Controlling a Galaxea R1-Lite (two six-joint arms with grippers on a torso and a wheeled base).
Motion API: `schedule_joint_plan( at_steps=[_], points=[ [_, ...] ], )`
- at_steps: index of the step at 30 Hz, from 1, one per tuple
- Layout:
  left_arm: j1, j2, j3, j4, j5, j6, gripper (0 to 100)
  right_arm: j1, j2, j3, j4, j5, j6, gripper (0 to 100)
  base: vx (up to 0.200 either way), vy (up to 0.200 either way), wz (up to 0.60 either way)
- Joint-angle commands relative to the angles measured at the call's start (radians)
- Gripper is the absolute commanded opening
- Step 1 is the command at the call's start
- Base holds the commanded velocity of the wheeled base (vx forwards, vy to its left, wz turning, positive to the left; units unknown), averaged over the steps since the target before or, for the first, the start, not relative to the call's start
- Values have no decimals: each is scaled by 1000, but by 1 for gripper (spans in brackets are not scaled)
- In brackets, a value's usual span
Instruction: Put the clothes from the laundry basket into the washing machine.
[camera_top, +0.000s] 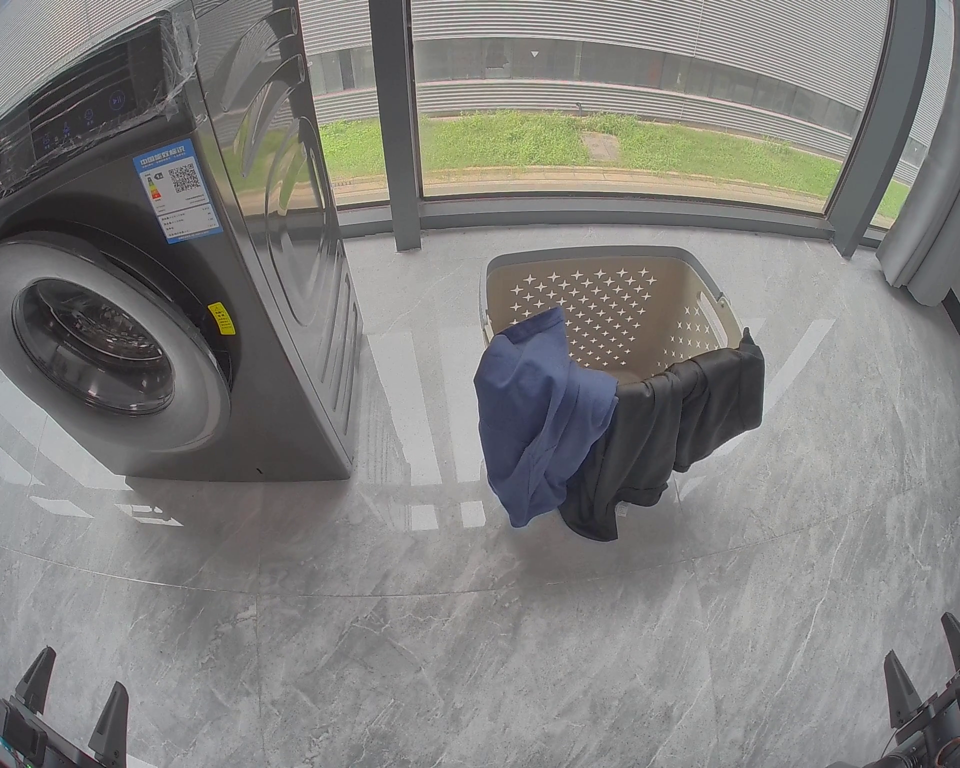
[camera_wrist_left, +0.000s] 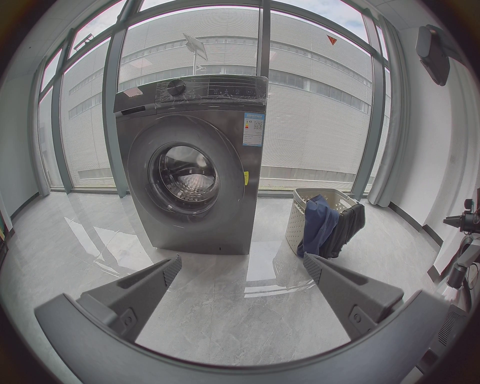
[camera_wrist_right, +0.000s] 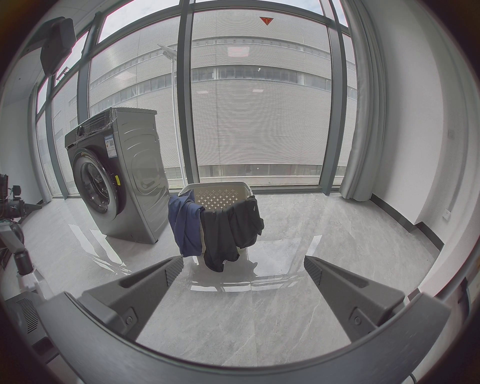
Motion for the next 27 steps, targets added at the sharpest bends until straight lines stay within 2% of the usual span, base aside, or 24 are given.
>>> schedule_joint_plan(
  at_steps=[1, 13, 25, 27],
  points=[
    [0, -18, 16, 0, 0, -1, 100, 0, -16, 18, 0, 0, 0, 100, 0, 0, 0],
    [0, -18, 16, 0, 0, -1, 100, 0, -16, 18, 0, 0, 0, 100, 0, -200, 0],
    [0, -18, 16, 0, 0, -1, 100, 0, -16, 18, 0, 0, 0, 100, 0, 0, 0],
    [0, -18, 16, 0, 0, -1, 100, 0, -16, 18, 0, 0, 0, 100, 200, 0, 0]
  ],
)
